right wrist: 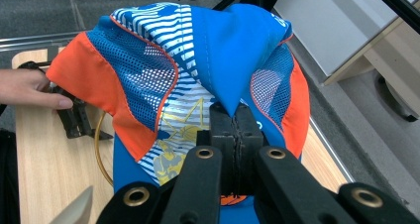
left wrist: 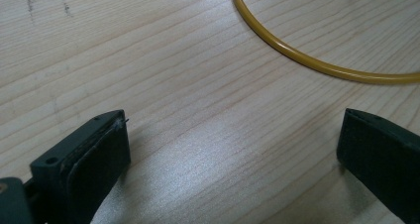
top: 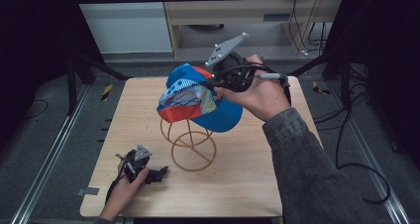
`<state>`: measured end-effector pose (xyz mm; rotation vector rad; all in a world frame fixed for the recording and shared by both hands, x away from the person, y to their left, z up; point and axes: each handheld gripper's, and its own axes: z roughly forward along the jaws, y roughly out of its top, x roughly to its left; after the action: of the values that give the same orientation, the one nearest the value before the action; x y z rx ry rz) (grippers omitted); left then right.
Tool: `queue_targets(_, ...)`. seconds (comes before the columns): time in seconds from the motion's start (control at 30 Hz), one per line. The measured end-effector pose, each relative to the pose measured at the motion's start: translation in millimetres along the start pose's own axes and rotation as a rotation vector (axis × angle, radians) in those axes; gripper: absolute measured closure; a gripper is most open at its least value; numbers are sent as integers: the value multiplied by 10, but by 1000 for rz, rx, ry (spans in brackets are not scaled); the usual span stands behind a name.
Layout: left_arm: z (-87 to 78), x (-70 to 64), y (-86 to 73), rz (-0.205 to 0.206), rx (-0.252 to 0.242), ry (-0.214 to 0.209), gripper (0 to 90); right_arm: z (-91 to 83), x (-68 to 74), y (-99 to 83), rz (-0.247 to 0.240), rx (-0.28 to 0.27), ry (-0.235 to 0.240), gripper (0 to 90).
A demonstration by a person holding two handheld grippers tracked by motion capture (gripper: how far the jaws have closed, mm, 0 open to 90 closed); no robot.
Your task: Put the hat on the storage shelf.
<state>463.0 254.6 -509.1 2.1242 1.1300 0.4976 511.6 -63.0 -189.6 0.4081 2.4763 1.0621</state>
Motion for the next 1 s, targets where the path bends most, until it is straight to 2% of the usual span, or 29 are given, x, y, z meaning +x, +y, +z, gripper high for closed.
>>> queue_targets(0.6, -3, -5, -1, 3, 1, -3, 0, 119, 80, 185, -27, -4, 26, 900)
queue_targets(1.0, -4, -9, -1, 3, 3, -2, 0, 354, 187, 264, -45, 23, 60, 900)
